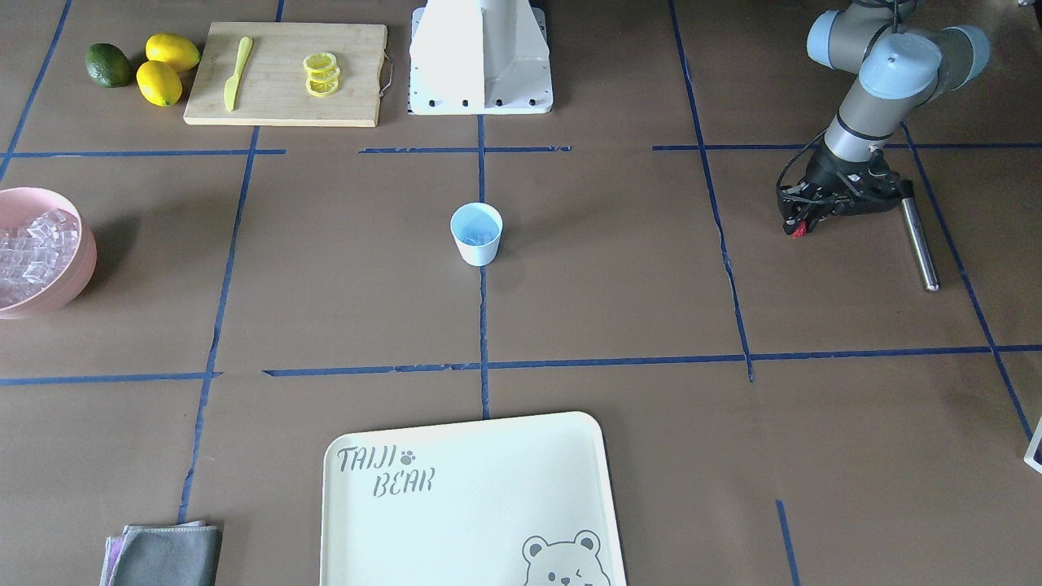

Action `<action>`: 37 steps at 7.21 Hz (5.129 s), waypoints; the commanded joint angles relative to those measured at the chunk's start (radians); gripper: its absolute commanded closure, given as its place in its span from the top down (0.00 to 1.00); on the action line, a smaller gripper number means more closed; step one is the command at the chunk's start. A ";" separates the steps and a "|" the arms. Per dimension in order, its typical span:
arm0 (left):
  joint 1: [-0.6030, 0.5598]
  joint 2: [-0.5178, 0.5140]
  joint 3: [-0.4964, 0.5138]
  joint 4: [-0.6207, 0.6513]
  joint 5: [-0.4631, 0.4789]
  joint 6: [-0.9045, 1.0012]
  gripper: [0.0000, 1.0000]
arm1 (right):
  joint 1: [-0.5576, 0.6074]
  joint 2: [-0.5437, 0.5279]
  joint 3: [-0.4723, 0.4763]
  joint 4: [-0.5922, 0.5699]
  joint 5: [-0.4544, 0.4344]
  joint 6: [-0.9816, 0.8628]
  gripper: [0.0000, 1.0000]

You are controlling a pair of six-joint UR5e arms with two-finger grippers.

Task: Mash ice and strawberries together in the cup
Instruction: 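Grasp the red strawberry with the left gripper while the right arm withdraws, then carry the strawberry with the left gripper over the blue cup, then lower the strawberry into the blue cup and open the left gripper, then move the empty left gripper back away from the cup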

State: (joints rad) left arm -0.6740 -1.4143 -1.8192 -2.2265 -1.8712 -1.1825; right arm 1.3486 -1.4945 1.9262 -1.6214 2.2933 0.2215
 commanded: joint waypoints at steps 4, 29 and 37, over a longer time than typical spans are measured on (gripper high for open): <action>-0.018 -0.211 -0.239 0.476 -0.011 -0.003 0.00 | 0.110 -0.119 -0.096 0.168 0.024 -0.077 0.99; 0.163 -0.976 0.172 0.599 -0.074 -0.286 1.00 | 0.297 -0.205 -0.194 0.216 0.224 -0.218 0.99; -0.354 -0.389 -0.112 0.820 -0.312 0.664 1.00 | 0.218 -0.169 -0.214 0.165 0.118 -0.217 0.99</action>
State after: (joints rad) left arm -0.9159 -1.9215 -1.9304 -1.3979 -2.1587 -0.7212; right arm 1.5720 -1.6881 1.7182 -1.4197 2.4121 0.0046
